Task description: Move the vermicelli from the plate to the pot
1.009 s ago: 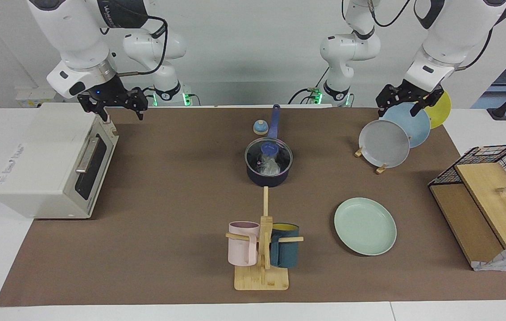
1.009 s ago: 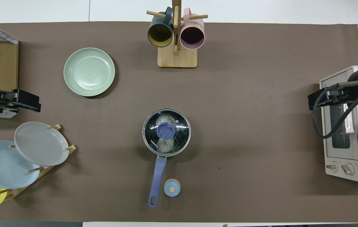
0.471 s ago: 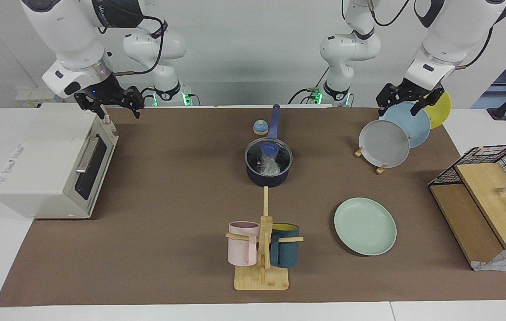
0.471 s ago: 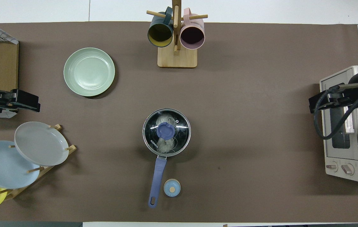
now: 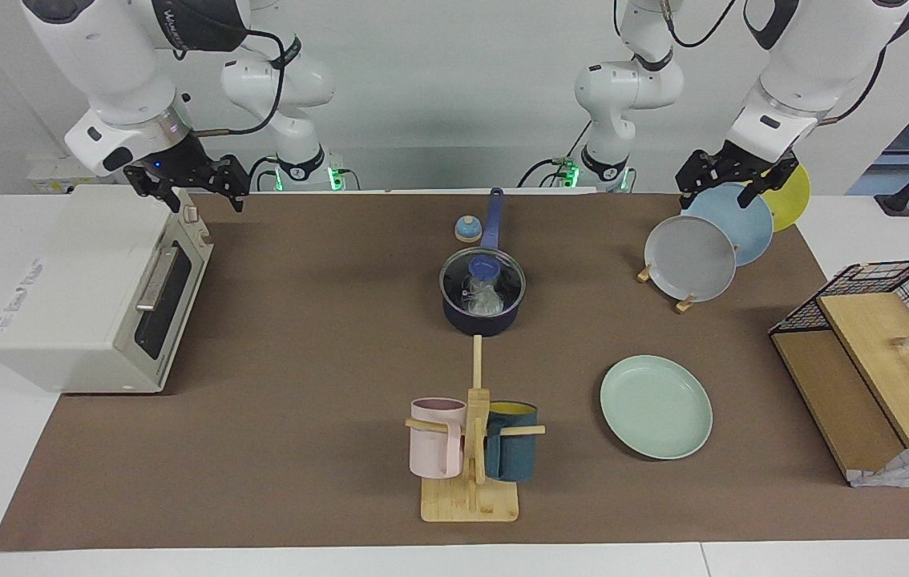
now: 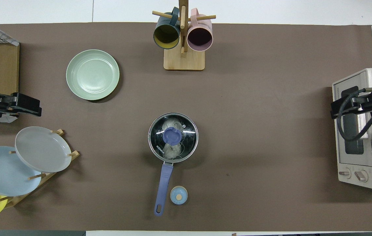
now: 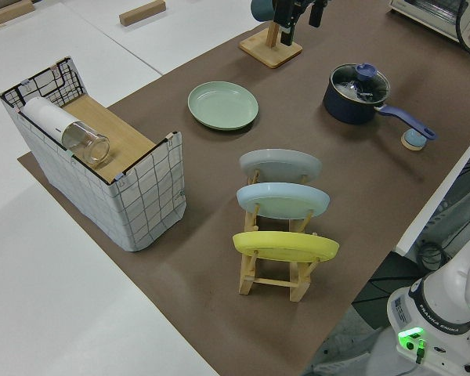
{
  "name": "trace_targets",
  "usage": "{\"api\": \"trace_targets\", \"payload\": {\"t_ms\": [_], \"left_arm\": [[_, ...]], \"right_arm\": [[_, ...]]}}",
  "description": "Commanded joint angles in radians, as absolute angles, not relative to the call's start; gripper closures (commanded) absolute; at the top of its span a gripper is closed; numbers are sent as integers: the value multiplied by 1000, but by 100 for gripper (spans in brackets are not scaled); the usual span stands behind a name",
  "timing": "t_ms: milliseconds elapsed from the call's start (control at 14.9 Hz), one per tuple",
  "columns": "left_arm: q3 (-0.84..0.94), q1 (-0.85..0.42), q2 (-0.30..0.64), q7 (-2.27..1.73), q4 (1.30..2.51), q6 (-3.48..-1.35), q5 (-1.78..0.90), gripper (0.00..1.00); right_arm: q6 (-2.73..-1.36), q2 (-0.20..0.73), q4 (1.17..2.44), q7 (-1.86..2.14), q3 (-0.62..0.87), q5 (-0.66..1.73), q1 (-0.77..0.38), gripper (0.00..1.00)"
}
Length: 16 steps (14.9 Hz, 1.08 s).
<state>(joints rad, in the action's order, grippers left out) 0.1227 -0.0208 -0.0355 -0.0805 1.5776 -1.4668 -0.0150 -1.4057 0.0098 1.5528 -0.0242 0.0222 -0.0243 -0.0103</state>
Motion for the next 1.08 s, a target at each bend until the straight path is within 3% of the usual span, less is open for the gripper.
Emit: {"api": "trace_targets", "payload": {"t_ms": [0,1009], "left_arm": [[121,-23,-58,-89,1603,-1477,0,0],[121,-21,-58,-89,1603,-1477,0,0]], "right_arm": [[-1397,-12,1577,14,37,-6,23,0],[-1404,-14,1566,12,34,-3,11,0]]}}
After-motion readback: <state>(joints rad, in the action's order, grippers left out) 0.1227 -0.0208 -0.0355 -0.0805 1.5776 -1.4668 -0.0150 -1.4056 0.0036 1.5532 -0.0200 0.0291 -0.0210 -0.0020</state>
